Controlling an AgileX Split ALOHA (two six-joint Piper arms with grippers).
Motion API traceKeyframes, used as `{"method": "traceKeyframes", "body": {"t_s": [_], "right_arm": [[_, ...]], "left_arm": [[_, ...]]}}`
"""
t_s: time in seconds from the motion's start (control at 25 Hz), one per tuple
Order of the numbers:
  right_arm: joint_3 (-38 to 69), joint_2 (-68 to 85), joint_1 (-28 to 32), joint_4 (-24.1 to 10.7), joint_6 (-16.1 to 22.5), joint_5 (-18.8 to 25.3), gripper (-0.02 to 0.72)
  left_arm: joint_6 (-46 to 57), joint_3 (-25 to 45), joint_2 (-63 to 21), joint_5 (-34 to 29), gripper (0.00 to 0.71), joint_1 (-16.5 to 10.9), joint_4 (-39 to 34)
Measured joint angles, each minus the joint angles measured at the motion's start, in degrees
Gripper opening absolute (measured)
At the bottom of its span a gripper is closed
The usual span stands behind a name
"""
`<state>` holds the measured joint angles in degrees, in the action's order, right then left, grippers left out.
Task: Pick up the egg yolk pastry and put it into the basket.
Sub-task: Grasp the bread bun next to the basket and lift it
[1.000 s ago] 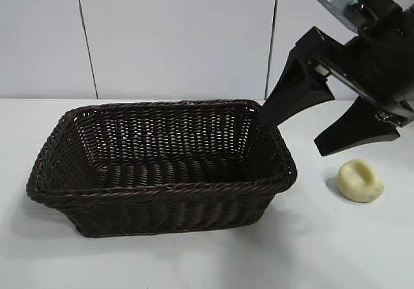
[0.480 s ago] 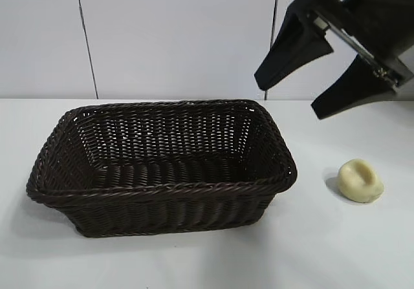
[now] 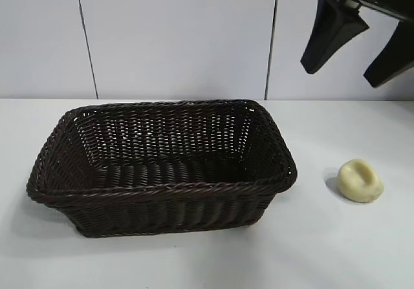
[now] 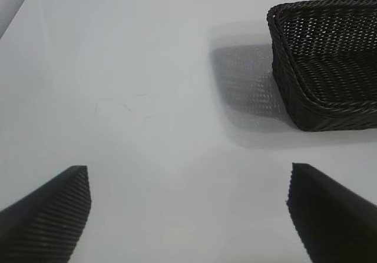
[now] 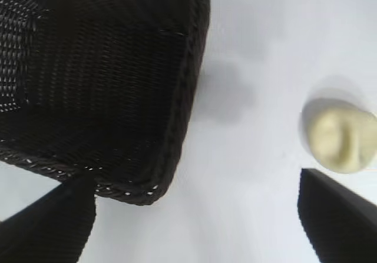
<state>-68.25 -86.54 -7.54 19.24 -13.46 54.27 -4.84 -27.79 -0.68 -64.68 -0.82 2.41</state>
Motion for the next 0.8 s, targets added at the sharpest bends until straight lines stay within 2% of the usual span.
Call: {"method": "traceKeyframes", "body": {"t_s": [0.28, 0.6, 0.8], "right_arm": [[-0.1, -4.8, 7.9, 0.0, 0.4, -0.6, 0.664], [-0.2, -12.3, 8.4, 0.0, 0.4, -6.1, 0.664], [-0.2, -16.3, 8.4, -0.8, 0.4, -6.3, 0.664]], "left_arm": [[0.0, 0.0, 0.0, 0.0, 0.658, 0.0, 0.0], [0.0, 0.0, 0.0, 0.0, 0.658, 0.0, 0.0], [0.0, 0.0, 0.0, 0.0, 0.658, 0.0, 0.0]]}}
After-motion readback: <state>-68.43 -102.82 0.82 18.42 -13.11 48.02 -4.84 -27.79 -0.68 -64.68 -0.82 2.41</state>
